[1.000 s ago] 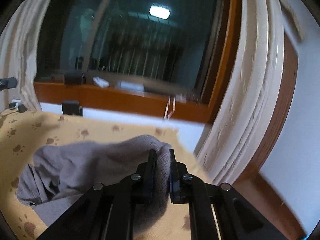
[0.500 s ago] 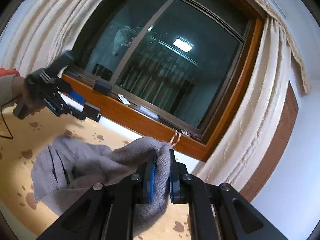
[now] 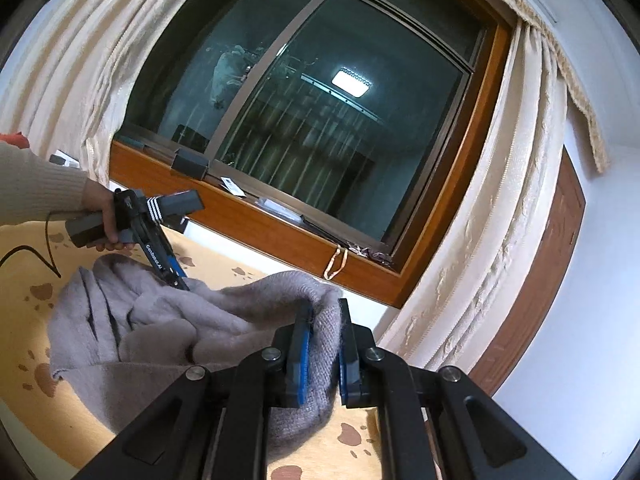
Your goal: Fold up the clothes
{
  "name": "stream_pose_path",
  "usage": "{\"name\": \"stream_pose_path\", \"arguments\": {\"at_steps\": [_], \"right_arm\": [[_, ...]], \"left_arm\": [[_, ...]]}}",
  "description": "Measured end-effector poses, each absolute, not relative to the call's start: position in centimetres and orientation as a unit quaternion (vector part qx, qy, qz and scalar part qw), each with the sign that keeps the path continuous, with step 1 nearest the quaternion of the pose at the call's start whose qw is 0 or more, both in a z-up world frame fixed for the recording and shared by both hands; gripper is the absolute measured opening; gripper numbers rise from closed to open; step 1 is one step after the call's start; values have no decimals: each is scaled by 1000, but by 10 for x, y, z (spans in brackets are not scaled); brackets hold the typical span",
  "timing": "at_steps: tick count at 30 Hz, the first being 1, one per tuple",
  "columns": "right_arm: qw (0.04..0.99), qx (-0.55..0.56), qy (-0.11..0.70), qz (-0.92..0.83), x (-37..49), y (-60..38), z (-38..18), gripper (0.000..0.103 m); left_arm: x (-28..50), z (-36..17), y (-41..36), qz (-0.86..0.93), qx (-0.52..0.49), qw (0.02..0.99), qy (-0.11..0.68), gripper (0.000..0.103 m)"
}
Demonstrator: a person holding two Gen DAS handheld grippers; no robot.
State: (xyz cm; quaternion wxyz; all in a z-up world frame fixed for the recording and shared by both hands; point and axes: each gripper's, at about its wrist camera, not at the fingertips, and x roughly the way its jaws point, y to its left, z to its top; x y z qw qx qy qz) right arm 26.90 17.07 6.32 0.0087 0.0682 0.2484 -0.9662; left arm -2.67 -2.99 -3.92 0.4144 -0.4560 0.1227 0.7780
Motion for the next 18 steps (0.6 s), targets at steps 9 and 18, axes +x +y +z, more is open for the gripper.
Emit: {"name": "stream_pose_path", "arguments": {"at_steps": [9, 18], "right_arm": [[-25, 79, 202, -976, 241, 196, 64, 11], [-66, -29, 164, -984, 236, 200, 110, 11]], "left_arm": [[5, -12, -68, 849, -390, 350, 73, 4], [117, 121, -133, 946, -141, 286, -59, 4]]}}
